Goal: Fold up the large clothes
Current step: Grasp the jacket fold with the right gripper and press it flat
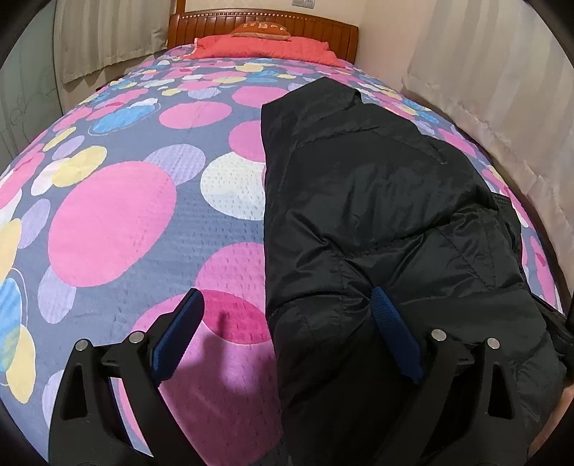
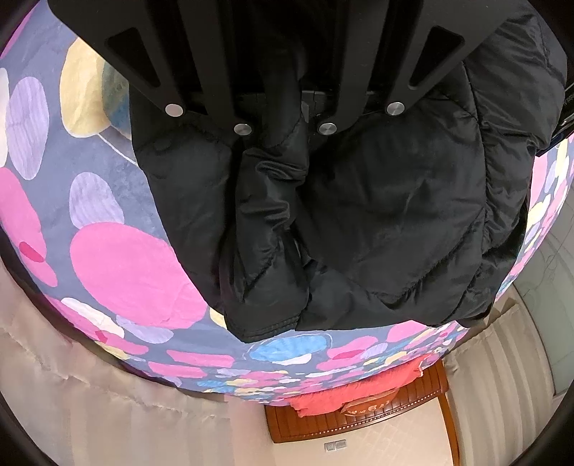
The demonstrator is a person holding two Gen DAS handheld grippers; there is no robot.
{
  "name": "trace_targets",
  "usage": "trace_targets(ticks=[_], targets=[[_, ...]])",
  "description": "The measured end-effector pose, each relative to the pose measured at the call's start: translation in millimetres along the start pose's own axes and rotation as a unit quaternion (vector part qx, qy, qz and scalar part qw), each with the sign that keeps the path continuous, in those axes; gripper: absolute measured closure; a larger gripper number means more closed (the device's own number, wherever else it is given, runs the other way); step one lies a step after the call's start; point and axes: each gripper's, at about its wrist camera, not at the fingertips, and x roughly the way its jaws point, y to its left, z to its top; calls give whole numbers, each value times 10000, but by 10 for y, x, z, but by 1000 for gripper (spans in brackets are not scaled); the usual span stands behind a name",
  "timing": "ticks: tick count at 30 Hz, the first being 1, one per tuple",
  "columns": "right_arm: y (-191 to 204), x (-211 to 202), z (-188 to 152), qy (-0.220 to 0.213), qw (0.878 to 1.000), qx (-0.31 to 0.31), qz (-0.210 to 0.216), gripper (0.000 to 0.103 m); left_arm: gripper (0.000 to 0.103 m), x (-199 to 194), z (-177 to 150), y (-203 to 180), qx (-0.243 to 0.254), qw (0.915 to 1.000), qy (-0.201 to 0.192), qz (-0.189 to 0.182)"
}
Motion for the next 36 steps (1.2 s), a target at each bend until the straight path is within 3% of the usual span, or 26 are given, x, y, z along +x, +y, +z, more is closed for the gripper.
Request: trace_targets(ticks=[6, 12, 16, 20, 23, 24, 26, 29, 36], targets=[[-15, -127, 5, 0, 10000, 49, 62, 93, 9, -114, 10, 5, -23, 9999, -81, 66], [-148, -398, -9, 30, 9990, 399, 208, 76, 9, -288, -19, 88, -207, 9998, -70, -32], [-199, -714, -90, -103, 9983, 500, 275, 55, 9, -431, -84, 95, -202, 9996, -159, -87], [-140, -862, -187, -105, 9987, 377, 337, 50, 9, -478, -150, 65, -234, 9995, -206, -70], [-50, -796, -261, 56, 9997, 127, 191, 52, 9, -434, -168, 23, -172, 9997, -179, 29], [-23, -755, -288, 66, 10000, 13, 33, 56, 9, -422, -168, 9, -165, 9997, -176, 67], [-23, -690, -314, 118, 9999, -58, -86, 76, 9, -397, -161, -16, -124, 9996, -175, 156], [-55, -593, -345, 97, 9996, -85, -234, 84, 9, -331, -154, -87, -50, 9993, -177, 311], [-122, -405, -400, 54, 9994, -91, -335, 89, 9, -218, -150, -160, -23, 9990, -167, 413]])
